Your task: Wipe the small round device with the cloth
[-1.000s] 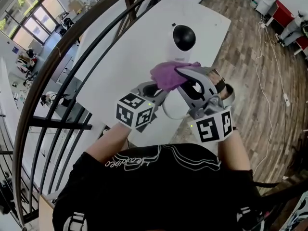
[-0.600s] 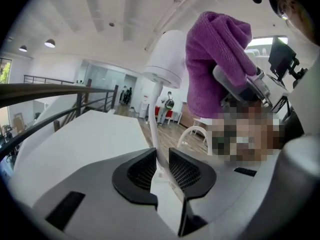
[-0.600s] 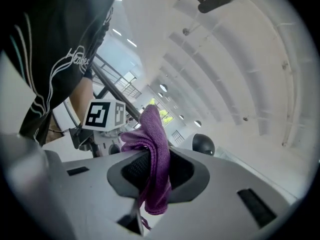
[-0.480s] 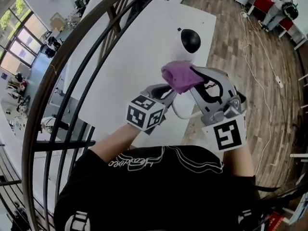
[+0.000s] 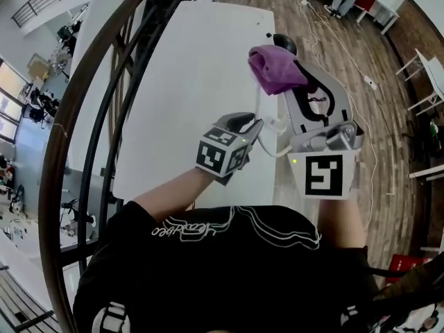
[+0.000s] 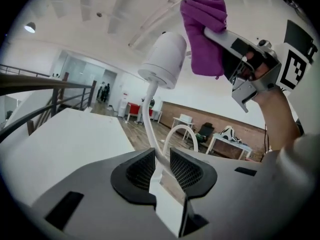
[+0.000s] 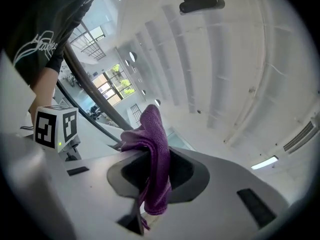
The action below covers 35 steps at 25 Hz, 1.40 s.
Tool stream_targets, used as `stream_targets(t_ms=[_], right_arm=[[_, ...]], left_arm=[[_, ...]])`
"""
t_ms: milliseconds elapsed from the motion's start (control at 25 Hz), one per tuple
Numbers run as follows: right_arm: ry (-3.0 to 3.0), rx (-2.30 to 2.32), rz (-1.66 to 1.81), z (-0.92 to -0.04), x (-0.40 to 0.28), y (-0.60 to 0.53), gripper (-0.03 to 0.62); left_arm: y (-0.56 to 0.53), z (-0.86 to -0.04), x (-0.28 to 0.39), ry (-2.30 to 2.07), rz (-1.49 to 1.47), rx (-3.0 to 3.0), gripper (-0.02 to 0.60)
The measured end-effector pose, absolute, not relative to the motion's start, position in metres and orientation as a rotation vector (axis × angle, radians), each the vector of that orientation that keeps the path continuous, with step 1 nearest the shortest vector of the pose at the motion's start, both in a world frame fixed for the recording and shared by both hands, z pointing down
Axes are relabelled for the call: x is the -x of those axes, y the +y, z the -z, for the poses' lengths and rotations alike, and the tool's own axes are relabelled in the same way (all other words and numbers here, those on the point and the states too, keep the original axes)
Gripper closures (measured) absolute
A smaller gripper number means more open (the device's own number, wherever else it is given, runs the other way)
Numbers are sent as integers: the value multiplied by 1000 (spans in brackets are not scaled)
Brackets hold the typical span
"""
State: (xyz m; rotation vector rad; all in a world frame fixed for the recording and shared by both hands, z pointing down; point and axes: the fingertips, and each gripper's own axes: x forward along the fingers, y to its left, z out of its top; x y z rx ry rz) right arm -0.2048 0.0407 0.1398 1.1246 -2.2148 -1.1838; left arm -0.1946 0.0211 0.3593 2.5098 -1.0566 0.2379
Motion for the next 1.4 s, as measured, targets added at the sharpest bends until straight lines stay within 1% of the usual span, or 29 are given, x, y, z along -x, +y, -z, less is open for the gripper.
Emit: stream_targets(t_ms=[440, 680, 1040, 1400], right_arm=[[-2034, -1187, 1190, -124, 232, 20, 528], [-1947, -1186, 1176, -139, 237, 9, 528], [-1847, -1161, 1170, -169, 249, -5, 528], [-1839, -1126, 1106, -197, 247, -9, 526]], left_arm=[[16, -354, 187, -894, -156, -2537, 491], [16, -354, 185, -797, -50, -2540, 492], [12, -357, 187, -699, 8, -2532, 492], [12, -356, 182, -633, 92, -2525, 492]])
